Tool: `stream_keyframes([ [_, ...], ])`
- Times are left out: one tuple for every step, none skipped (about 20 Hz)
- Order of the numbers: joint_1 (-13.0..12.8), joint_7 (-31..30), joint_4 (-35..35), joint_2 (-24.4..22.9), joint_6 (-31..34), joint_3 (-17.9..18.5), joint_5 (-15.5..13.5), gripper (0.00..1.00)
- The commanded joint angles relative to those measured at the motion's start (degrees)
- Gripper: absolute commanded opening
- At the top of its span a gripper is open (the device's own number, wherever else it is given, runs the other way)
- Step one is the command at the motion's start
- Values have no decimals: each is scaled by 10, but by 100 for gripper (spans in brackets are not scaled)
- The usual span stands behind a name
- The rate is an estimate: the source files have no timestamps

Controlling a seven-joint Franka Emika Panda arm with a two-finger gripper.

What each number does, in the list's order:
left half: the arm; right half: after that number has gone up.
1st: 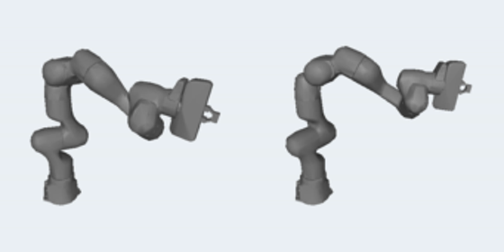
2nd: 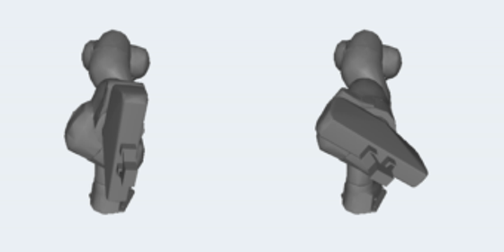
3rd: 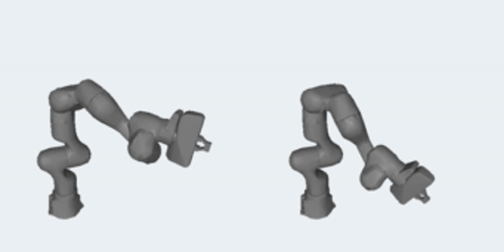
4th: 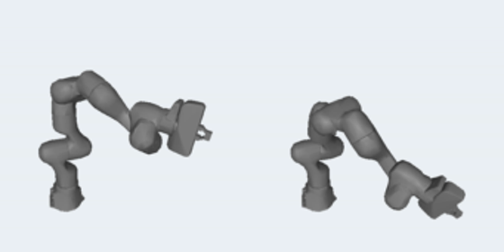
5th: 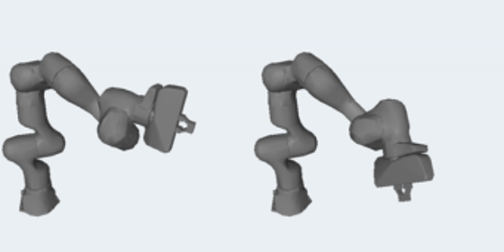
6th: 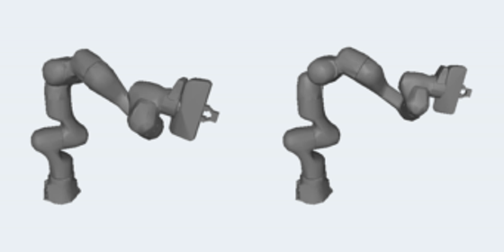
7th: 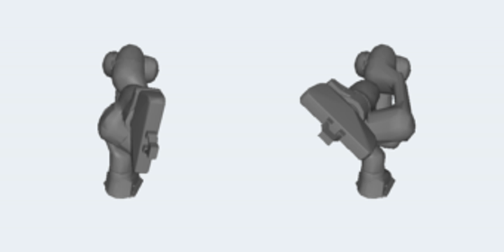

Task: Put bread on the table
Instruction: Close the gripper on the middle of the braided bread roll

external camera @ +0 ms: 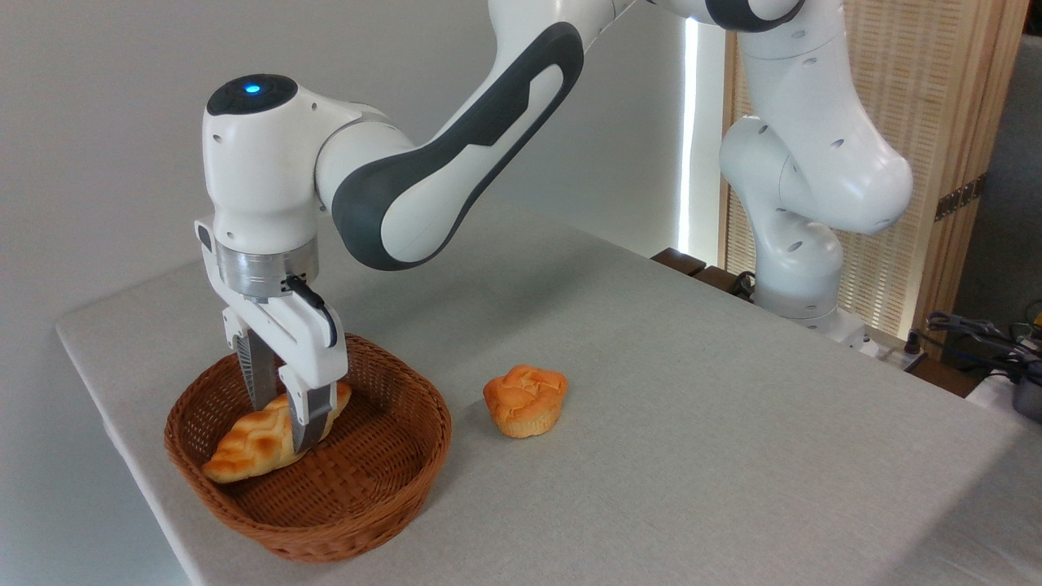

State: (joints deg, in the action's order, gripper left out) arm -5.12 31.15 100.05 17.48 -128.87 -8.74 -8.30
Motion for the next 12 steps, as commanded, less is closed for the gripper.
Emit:
stream_keyframes([
  [1, -1, 5, -2, -8, -2, 7, 12],
  [1, -1, 5, -2, -7, -2, 7, 11],
  [0, -1, 5, -2, -7, -2, 7, 11],
  [1, -1, 5, -2, -7, -2, 7, 11],
  [1, 0, 5, -2, -7, -2, 7, 12],
  [1, 0, 5, -2, -7, -2, 6, 12],
  [0, 0, 5, -2, -7, -2, 5, 12],
  [1, 0, 5, -2, -7, -2, 5, 12],
  [1, 0, 5, -2, -7, -2, 5, 12],
  [1, 0, 5, -2, -6, -2, 5, 12],
  [1, 0, 5, -2, -6, -2, 5, 12],
  [1, 0, 5, -2, -5, -2, 5, 12],
])
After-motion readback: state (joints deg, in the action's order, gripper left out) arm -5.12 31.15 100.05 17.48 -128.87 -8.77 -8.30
